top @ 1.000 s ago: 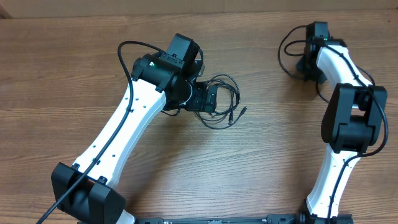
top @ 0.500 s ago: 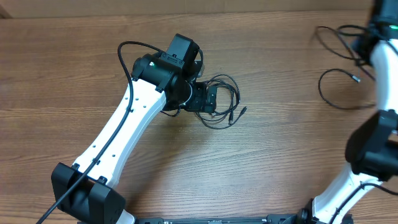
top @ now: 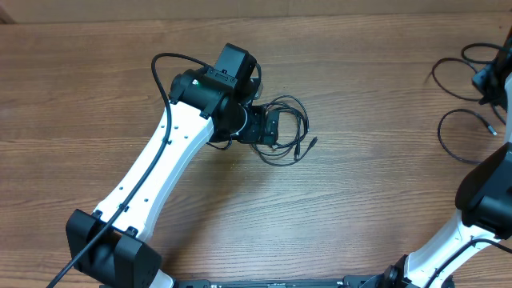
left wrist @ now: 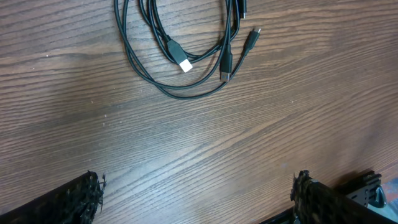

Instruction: Untangle cables

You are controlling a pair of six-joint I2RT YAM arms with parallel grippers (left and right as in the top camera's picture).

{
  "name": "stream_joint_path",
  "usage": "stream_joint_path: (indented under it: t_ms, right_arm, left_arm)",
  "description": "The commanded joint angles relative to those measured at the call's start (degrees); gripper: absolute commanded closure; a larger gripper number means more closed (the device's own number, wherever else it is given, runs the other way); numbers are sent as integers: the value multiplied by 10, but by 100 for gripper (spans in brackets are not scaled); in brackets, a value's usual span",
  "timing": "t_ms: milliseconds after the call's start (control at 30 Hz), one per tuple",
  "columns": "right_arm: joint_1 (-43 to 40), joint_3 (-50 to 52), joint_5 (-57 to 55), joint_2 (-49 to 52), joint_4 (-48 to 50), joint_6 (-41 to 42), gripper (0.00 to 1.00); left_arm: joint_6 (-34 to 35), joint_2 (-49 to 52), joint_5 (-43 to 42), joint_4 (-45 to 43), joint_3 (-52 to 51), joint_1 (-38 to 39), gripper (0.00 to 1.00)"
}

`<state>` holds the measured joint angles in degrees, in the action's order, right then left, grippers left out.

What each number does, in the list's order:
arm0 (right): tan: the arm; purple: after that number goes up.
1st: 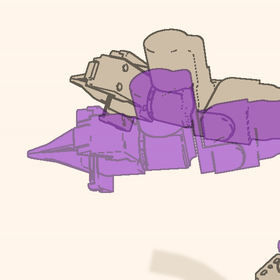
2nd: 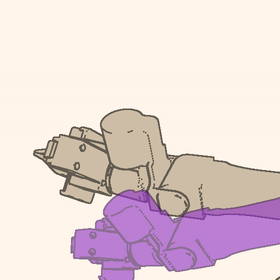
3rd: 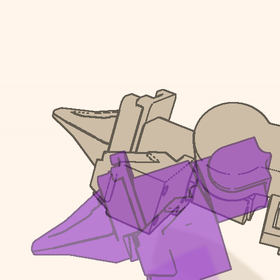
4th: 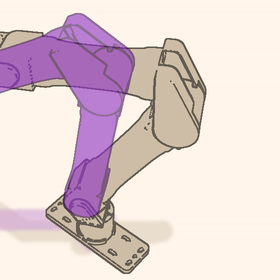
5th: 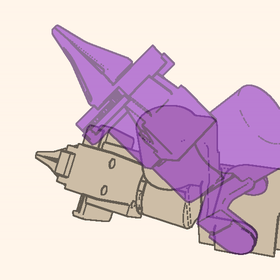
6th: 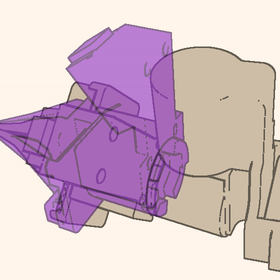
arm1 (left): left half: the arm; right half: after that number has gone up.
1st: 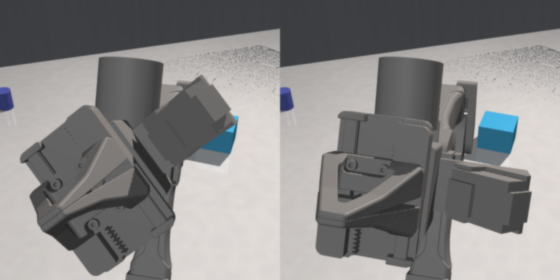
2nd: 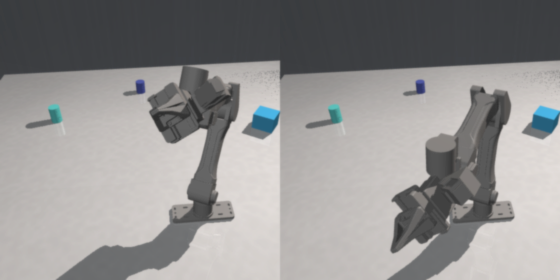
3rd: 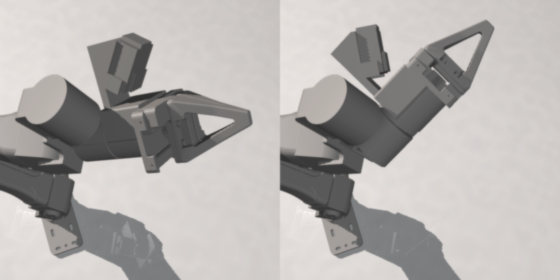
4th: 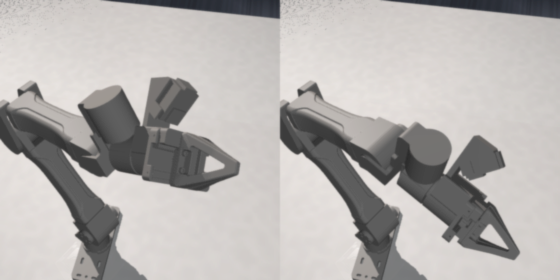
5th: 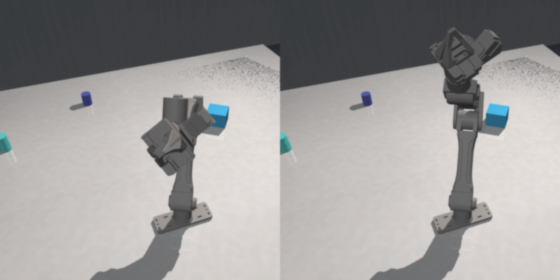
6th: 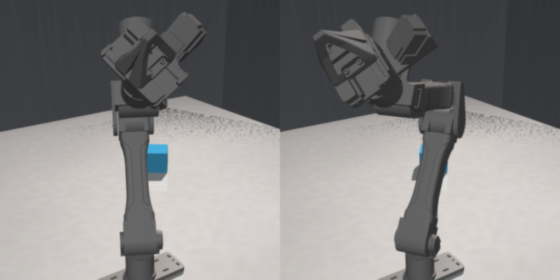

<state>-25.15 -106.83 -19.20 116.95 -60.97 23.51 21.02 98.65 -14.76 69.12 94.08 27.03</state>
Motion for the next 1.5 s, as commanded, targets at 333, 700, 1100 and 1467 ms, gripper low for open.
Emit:
stream_joint_path:
  t_ms: [333, 700, 1100, 1467]
  right_arm:
    - [-26, 8, 7, 0, -38, -22, 92]
    - [-35, 8, 7, 1, -43, -22, 54]
    - [-77, 8, 0, 31, -83, 22, 14]
    - [-144, 12, 55, 66, -107, 19, 8]
  left_arm:
    - [-2, 5, 1, -2, -1, 4, 0]
    - [-2, 5, 1, -2, -1, 4, 0]
    - [-2, 5, 1, 1, -1, 4, 0]
    - [-2, 5, 1, 0, -1, 4, 0]
